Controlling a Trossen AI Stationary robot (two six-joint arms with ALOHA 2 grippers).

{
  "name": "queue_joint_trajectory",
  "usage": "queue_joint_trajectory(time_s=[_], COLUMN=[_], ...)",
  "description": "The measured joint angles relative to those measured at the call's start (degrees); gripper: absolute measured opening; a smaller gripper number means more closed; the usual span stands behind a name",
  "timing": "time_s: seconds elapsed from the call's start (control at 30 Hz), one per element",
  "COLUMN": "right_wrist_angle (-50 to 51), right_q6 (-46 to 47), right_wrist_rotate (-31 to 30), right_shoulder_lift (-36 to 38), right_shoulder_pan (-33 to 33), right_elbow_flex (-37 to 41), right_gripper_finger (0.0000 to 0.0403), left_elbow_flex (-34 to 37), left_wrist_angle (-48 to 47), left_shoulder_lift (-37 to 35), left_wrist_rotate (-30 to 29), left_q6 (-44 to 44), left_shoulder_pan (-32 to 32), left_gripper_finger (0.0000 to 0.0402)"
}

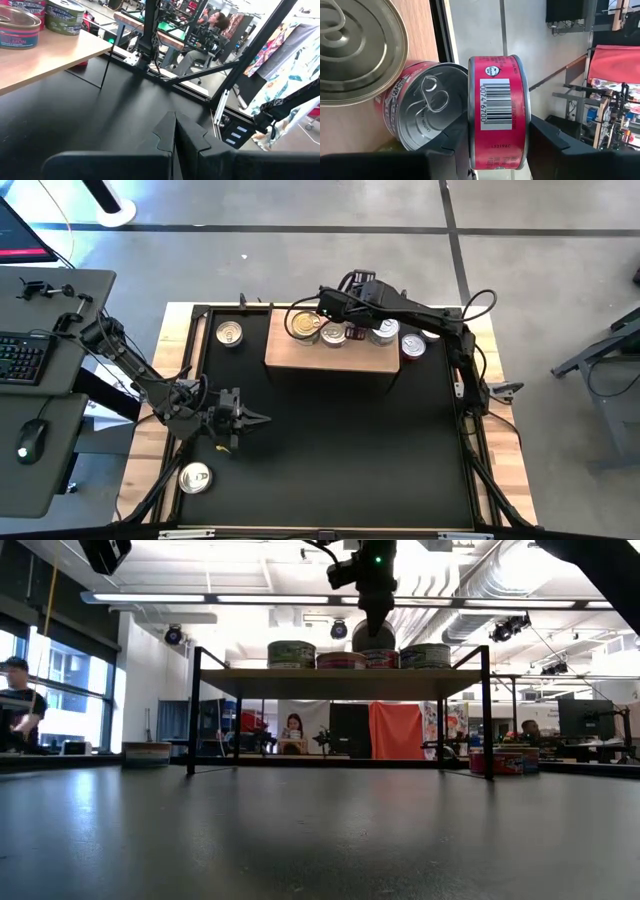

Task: Stack canned seafood by type on shelf
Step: Stack the red tuna can on top of the red tuna can on the shelf

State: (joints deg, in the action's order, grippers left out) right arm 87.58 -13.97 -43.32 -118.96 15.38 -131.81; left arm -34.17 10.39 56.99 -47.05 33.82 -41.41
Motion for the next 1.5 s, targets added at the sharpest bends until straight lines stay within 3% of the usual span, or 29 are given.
queue_joint_trajectory(time_s=[1.1, 1.5], right_wrist_angle=[0.7, 1.5], right_q6=[2.8, 3.6], right_wrist_rotate=[3.7, 10.7], right_shoulder_lift=[0.1, -0.2], right_shoulder_pan=[0.0, 0.0], right_elbow_flex=[-0.1, 0.0], right_gripper_finger=[0.0135, 0.0233], left_elbow_flex=[0.0, 0.0], left_wrist_angle=[-0.3, -0.8], left_shoulder_lift=[0.0, 0.0], left_wrist_rotate=[0.0, 0.0], left_q6=[0.0, 0.0], left_shoulder_pan=[0.0, 0.0], left_gripper_finger=[0.0000, 0.0000])
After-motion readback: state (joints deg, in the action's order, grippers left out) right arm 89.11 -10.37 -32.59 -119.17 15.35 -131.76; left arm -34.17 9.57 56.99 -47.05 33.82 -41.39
